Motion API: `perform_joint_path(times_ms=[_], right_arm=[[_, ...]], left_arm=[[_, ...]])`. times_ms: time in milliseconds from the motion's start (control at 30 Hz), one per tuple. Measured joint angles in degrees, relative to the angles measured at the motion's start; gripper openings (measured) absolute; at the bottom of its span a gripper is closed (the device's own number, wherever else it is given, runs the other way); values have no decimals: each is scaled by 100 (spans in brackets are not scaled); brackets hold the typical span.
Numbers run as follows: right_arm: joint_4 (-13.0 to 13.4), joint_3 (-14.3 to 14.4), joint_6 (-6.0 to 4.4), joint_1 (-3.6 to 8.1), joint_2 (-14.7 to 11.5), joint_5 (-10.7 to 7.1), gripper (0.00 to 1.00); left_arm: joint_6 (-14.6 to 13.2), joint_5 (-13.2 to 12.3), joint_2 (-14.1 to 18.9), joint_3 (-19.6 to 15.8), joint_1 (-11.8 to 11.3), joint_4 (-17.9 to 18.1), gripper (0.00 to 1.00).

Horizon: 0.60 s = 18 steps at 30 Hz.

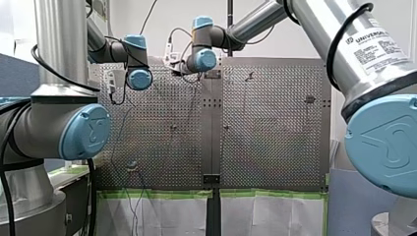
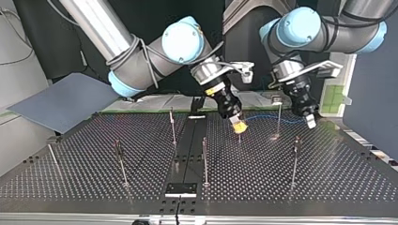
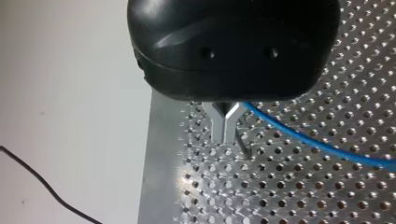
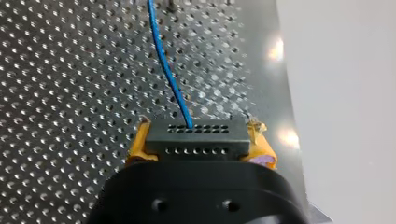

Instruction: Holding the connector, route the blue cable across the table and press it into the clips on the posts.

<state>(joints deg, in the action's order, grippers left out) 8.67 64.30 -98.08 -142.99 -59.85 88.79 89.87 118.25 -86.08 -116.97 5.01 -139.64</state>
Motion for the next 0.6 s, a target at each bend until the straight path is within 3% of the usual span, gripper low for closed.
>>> perform_joint_path(times_ms=[133, 467, 600], right_arm=[[-33, -143, -12, -31, 79, -4, 0], [-132, -503, -80, -45, 299, -18, 0], [-150, -630, -81, -63, 444, -18, 0]], left_arm=[[7, -123, -43, 48, -99, 2, 0], [150, -653, -222, 80, -634, 132, 0], [209, -822, -301, 127, -715, 208, 0]])
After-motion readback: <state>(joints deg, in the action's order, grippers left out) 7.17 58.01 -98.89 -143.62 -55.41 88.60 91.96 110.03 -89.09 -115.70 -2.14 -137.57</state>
